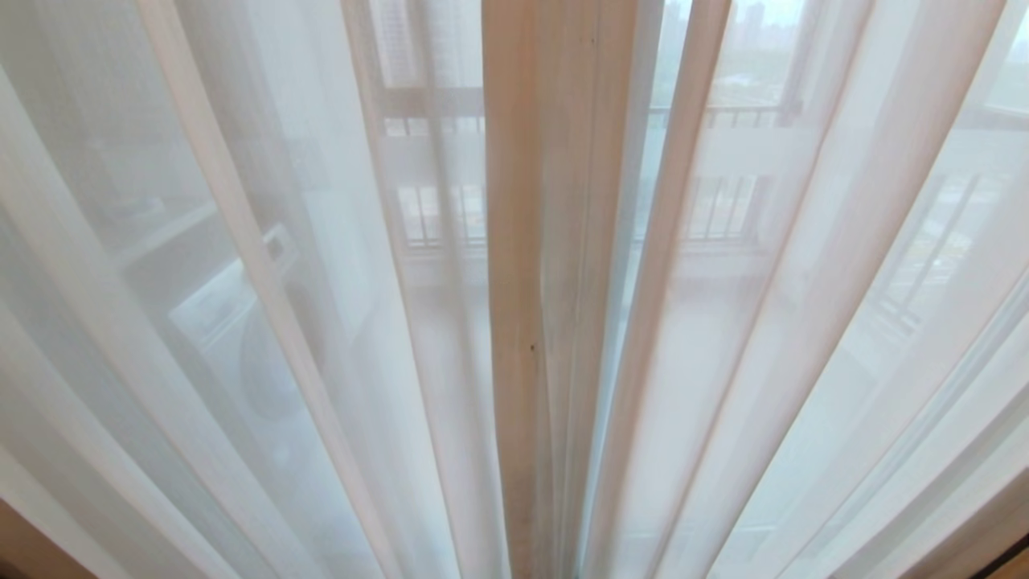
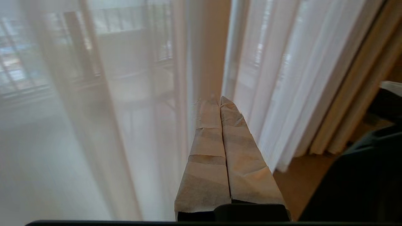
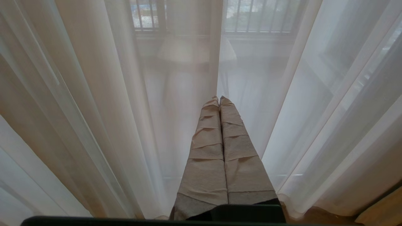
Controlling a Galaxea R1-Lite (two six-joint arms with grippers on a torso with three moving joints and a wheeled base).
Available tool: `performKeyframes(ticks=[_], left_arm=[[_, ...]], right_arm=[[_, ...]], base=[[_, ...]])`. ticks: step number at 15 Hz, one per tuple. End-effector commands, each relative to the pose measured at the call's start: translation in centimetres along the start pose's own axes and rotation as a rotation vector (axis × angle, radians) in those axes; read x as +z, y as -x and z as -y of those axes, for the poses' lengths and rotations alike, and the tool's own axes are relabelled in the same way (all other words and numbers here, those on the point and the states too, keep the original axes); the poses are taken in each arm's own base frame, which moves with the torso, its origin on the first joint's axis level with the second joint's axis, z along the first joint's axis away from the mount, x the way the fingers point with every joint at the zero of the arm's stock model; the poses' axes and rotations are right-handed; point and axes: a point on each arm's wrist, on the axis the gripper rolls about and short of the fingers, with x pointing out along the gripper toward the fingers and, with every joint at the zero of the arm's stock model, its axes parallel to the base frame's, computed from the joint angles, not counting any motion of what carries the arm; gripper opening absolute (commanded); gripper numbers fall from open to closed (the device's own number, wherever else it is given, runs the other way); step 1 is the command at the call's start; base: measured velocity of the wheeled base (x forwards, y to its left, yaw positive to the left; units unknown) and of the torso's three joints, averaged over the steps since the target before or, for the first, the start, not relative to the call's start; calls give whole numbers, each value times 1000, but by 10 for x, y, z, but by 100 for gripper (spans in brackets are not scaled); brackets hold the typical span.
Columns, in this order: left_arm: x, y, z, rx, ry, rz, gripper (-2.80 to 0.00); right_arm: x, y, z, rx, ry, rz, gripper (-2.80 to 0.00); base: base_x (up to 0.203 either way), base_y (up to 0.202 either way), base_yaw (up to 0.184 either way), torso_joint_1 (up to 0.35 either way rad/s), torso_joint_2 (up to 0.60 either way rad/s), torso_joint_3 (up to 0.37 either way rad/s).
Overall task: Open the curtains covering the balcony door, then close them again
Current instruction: Pull the outer curtains open on both sides, then pull the inner curtains open on both sides
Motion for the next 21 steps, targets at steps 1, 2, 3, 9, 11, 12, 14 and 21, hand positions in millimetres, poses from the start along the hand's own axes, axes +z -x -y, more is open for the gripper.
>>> performKeyframes(ticks=[1,2,3,9,11,12,14,21], left_arm=[[22,-25,-12,-124,61,-72,-280],[30,-31,-15,-184,76,-86,-280],[37,-38,-17,-248,90,-100,-280],[78,-83,-30,-496,121,-144,-280],[84,-97,-26,-543,125,-158,-280],[85,-105,-23,-552,126,-165,-280],[88,-121,-11,-539,117,-177,-280],[94,-181,27,-331,75,-120,-280]], right_arm=[[0,0,0,1,1,1,-280],[0,0,0,1,1,-1,-280],[0,0,0,1,1,-1,-280],[0,0,0,1,1,1,-280],[0,0,0,1,1,0,-280],[0,0,0,1,1,1,-280],[0,0,0,1,1,0,-280],[0,0,0,1,1,0,-280]], base=[[0,0,0,0,0,0],[0,0,0,0,0,0],[0,0,0,0,0,0],[0,0,0,0,0,0],[0,0,0,0,0,0],[0,0,0,0,0,0],[0,0,0,0,0,0],[0,0,0,0,0,0]])
